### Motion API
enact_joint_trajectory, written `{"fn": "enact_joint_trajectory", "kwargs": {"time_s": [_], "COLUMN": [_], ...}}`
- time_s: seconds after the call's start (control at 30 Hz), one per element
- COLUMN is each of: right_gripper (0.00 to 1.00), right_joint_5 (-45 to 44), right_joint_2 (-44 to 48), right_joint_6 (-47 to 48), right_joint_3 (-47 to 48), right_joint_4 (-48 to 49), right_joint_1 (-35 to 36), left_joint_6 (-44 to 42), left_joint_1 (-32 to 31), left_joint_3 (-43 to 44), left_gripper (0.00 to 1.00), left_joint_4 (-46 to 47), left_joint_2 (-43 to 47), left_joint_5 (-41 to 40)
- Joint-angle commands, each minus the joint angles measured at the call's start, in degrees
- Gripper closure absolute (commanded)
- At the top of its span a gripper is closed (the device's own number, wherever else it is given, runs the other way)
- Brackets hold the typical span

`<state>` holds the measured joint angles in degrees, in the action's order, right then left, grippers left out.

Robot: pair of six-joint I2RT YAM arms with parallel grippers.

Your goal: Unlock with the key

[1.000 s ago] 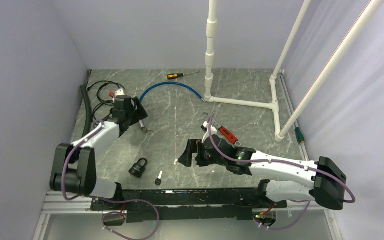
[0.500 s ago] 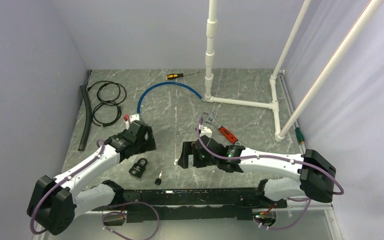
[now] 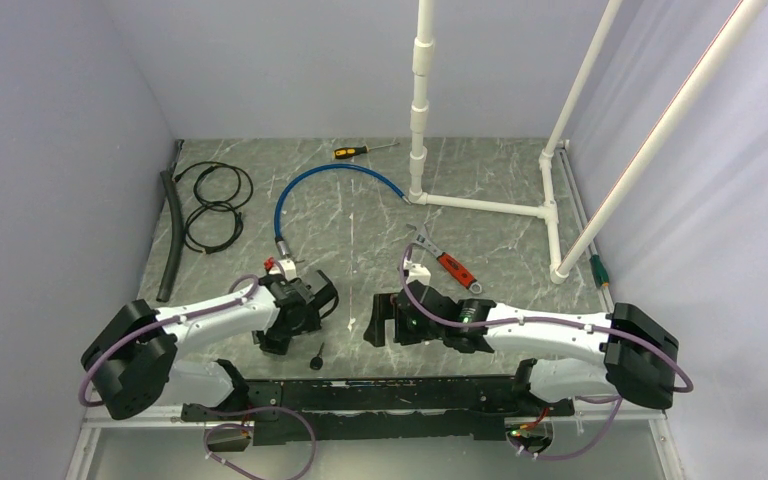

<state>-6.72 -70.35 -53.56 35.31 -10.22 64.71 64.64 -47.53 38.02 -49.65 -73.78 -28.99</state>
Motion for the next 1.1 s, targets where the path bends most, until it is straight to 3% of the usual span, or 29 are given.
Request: {"fn": "enact_joint_trajectory", "kwargs": {"time_s": [0.0,0.17,0.3,0.53,0.93,1.07], "right_gripper": [0.0,0.0,0.0,0.01,0.01,0.01], "right_joint_5": [0.7,1.3,1.6,3.0,3.7,3.9], "right_joint_2": [1.4,0.1,-0.8,-4.7,-6.2,-6.0], "right_joint_6": [-0.1,0.7,0.7,1.1,0.9,0.8], "right_joint_3": [-0.7,0.1,0.3,3.2,2.4,2.1], "right_joint_4": [2.4,2.4,3.2,2.9,4.5,4.9], "right_joint_1": [0.2,0.2,0.2,0.5,1.1,1.2], "left_joint_6": [4.6,4.3,4.1,1.7,6.8,5.9], "left_joint_1": [-1.2,-1.2,-1.2,-1.3,-2.9,-3.0], "left_joint_3": [0.5,-0.9,-2.0,-1.9,1.8,2.2], "left_gripper": [0.01,0.01,0.06,0.09,0.07,0.03], "left_joint_4": [-1.8,0.0,2.2,6.1,-9.3,-9.3], "left_joint_2": [-0.4,0.6,1.3,7.6,11.8,11.9], "left_joint_5": [-2.4,-0.4,1.5,6.3,-1.2,-1.5]}}
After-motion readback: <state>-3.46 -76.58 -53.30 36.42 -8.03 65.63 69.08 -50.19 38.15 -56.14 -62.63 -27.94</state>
